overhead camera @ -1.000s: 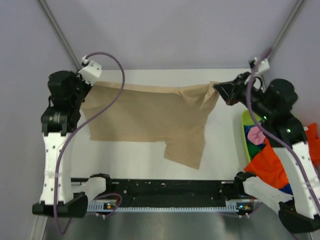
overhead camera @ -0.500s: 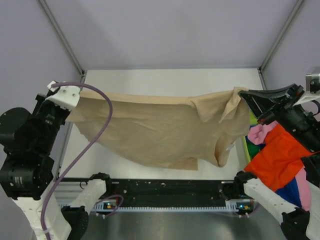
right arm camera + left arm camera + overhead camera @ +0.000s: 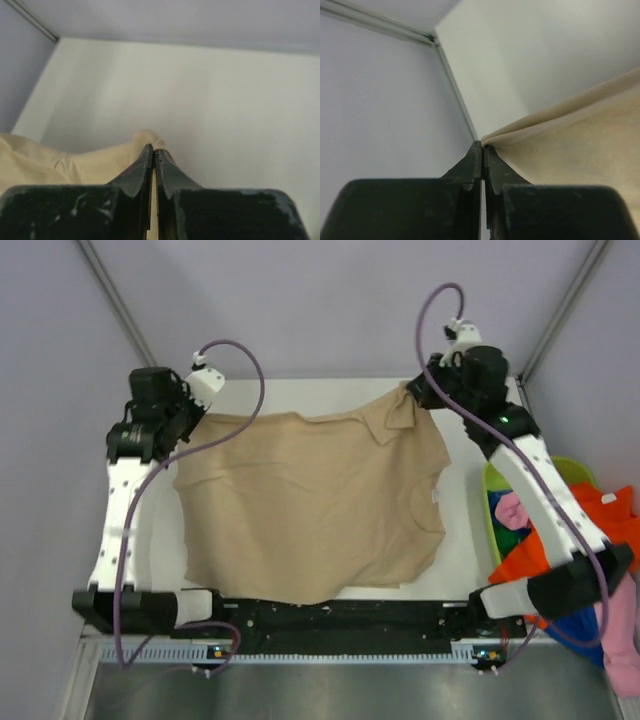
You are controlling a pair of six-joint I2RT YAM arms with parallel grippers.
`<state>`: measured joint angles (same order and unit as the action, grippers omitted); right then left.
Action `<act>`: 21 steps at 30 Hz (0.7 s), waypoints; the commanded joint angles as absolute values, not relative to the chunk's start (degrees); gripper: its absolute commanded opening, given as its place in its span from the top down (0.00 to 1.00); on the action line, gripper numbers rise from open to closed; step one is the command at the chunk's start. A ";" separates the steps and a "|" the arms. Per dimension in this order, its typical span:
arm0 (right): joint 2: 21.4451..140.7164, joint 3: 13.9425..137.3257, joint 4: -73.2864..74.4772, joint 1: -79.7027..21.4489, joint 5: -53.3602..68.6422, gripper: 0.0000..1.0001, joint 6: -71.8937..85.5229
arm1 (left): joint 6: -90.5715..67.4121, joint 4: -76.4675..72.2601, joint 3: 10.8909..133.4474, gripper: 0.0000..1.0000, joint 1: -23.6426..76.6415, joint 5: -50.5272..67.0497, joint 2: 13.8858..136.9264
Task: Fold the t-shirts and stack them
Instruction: Flatten out the tshirt
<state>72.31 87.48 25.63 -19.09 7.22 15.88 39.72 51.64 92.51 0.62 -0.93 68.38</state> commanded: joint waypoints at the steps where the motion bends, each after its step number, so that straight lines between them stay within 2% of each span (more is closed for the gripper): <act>1: 86.71 83.93 12.68 -16.61 6.84 1.00 17.93 | 38.85 38.17 85.44 1.00 0.44 -1.40 79.96; 5: 103.92 89.45 9.58 -15.38 10.80 1.00 18.98 | 40.42 30.86 87.44 1.00 0.35 -4.56 96.02; 9: 115.64 95.62 9.58 -14.15 14.41 1.00 21.09 | 41.74 30.15 95.78 1.00 0.44 -7.03 108.87; 19: 122.86 99.66 8.79 -12.84 13.72 1.00 21.70 | 46.67 25.40 96.85 1.00 0.44 -9.84 117.24; 21: 124.09 100.63 8.79 -12.22 12.31 0.96 22.67 | 46.76 25.05 97.03 1.00 0.53 -10.11 117.60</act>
